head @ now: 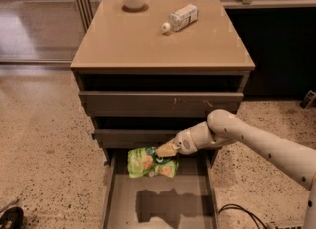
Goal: Pick green rice chip bag from bottom drawer and place on counter
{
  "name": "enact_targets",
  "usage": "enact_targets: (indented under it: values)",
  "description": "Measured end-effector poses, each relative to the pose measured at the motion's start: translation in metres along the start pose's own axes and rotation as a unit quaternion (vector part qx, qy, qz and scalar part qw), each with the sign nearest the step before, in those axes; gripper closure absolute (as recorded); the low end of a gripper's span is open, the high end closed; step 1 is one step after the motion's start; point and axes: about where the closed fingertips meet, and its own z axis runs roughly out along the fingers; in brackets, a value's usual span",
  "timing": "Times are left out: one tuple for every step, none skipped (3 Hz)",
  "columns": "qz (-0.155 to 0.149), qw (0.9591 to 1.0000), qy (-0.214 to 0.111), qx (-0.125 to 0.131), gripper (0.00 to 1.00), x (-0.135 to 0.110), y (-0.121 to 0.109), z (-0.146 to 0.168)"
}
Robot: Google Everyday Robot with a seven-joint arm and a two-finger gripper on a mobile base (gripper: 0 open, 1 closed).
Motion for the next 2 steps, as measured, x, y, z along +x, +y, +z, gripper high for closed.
enact_targets:
  values:
    - [-0.006, 0.9999, -0.007, -0.009, 1.00, -0.037, 0.034, -0.021]
    - [-0.031, 0.9992, -0.023, -0.012, 1.00, -0.090, 0.077, -0.063]
